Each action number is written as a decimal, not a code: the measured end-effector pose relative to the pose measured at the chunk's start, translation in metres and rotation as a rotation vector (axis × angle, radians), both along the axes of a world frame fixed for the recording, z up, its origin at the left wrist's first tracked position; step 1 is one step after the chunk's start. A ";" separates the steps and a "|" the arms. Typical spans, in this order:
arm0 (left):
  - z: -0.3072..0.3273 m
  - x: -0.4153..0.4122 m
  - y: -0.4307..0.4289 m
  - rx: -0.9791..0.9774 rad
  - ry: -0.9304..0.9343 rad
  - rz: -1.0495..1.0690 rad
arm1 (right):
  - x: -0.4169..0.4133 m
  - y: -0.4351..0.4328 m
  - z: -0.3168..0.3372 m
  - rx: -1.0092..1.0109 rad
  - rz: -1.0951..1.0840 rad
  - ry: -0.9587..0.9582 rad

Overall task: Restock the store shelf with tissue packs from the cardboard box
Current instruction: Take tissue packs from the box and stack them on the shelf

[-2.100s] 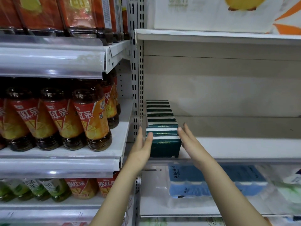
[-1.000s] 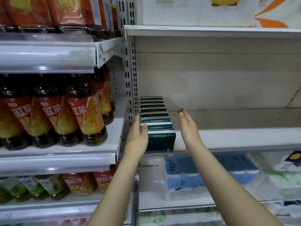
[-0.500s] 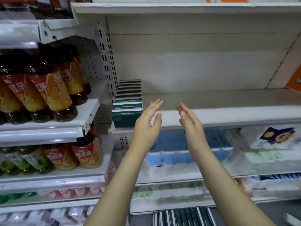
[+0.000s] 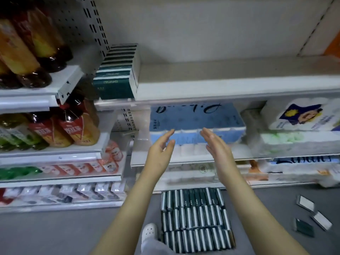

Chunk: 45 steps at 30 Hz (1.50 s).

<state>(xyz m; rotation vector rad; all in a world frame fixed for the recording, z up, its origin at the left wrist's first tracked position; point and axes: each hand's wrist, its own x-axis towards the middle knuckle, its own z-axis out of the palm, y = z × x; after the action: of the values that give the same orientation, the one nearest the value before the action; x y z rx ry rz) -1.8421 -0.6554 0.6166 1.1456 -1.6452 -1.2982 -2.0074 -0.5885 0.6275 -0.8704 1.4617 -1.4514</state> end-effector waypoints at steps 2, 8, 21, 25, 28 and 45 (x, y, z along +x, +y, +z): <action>-0.019 0.003 0.006 0.050 -0.024 0.002 | 0.002 0.008 -0.023 0.085 0.012 -0.005; -0.090 0.026 0.023 0.231 -0.110 0.012 | 0.014 0.026 -0.107 0.345 0.022 -0.040; -0.303 0.068 0.042 0.635 -0.235 0.074 | 0.068 0.026 -0.335 0.820 0.166 -0.104; -0.387 0.077 0.044 0.732 -0.268 0.135 | 0.084 0.026 -0.442 1.027 0.231 -0.115; -0.435 0.082 0.050 0.783 -0.278 0.187 | 0.093 0.024 -0.513 1.102 0.243 -0.067; -0.565 0.089 0.074 0.938 -0.275 0.207 | 0.104 0.024 -0.626 1.230 0.473 0.321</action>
<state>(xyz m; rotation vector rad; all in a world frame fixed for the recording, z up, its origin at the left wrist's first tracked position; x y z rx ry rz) -1.7533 -0.5815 0.0519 2.0460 -1.0097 -1.8950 -1.9038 -0.5641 0.0015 -0.5587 1.8188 0.0643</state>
